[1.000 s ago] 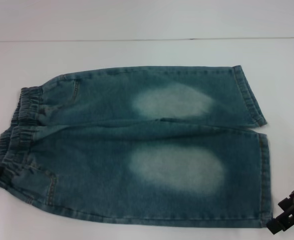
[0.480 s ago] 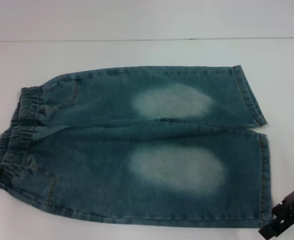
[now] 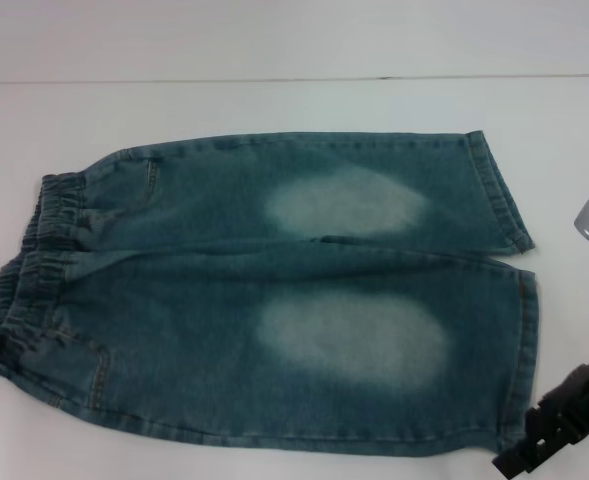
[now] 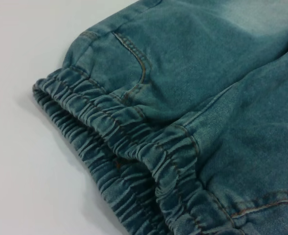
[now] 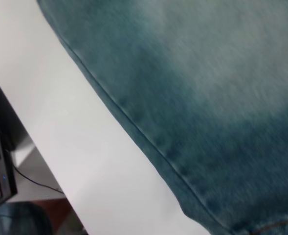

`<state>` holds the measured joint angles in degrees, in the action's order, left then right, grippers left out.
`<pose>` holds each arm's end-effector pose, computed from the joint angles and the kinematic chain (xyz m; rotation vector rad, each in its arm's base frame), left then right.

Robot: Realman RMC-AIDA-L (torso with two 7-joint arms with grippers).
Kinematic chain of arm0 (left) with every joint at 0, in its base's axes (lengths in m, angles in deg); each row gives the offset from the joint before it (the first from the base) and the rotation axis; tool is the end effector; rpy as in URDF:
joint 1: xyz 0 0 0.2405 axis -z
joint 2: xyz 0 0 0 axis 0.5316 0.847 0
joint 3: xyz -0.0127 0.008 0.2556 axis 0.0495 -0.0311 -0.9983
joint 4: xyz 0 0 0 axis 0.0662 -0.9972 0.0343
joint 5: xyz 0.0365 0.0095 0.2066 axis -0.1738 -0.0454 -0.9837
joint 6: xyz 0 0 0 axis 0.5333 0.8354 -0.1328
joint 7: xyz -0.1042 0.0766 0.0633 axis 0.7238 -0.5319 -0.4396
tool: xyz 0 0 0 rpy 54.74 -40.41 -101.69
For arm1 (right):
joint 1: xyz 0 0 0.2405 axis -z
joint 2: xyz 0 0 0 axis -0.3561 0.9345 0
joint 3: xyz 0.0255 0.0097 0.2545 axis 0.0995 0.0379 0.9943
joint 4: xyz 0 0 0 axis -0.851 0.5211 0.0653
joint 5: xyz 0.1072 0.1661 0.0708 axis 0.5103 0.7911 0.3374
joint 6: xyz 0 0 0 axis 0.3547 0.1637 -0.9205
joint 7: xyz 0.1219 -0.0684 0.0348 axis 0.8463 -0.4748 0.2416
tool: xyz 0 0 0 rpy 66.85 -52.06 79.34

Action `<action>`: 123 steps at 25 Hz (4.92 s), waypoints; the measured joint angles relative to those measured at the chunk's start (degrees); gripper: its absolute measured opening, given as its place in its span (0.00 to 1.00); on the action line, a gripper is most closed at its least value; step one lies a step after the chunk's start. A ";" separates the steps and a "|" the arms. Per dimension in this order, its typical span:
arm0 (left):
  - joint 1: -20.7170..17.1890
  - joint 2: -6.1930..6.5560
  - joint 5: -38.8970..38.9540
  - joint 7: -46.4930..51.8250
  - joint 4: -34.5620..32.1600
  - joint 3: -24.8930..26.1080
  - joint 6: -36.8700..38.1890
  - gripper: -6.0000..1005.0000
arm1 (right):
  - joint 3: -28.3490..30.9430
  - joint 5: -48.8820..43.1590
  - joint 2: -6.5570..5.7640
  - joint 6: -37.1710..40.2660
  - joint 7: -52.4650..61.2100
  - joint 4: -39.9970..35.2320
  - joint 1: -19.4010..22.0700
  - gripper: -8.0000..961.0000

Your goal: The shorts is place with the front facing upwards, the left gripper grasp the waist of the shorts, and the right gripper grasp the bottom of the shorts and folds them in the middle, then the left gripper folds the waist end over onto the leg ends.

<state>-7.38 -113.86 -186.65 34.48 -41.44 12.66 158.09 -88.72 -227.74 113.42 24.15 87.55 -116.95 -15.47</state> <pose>-0.3734 0.2896 0.0784 -2.5114 -0.9187 0.0899 0.2683 0.2987 0.0037 2.6812 -1.3304 0.4624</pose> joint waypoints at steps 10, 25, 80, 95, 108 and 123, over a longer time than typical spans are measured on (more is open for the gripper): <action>-0.37 -0.03 -0.02 -0.48 0.10 -0.24 -0.21 0.06 | 0.00 1.29 -0.22 -0.18 0.70 0.13 -0.02 0.98; -0.52 -0.03 -0.03 -1.27 0.30 -0.26 0.26 0.06 | -1.49 1.13 -0.17 -0.35 1.34 -0.36 0.71 0.81; 1.83 -1.91 24.38 15.51 -5.24 3.50 -7.96 0.06 | 17.56 26.83 -0.88 -19.06 -16.72 -13.43 3.61 0.05; 2.33 -6.66 26.36 13.73 -1.47 -6.09 -23.69 0.06 | 10.93 31.29 0.16 -40.17 -26.05 0.58 3.03 0.05; 2.62 -6.71 28.24 13.61 1.22 -11.06 -34.19 0.07 | 9.33 32.40 -0.02 -50.61 -31.13 7.63 0.98 0.05; 4.45 -6.67 28.81 13.49 4.75 -14.98 -39.49 0.07 | 6.77 33.00 0.16 -57.40 -34.16 13.20 -2.01 0.06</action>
<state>-2.92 -120.53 -157.84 47.97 -36.69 -2.32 118.60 -81.95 -194.73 113.58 -33.25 53.39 -103.75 -17.48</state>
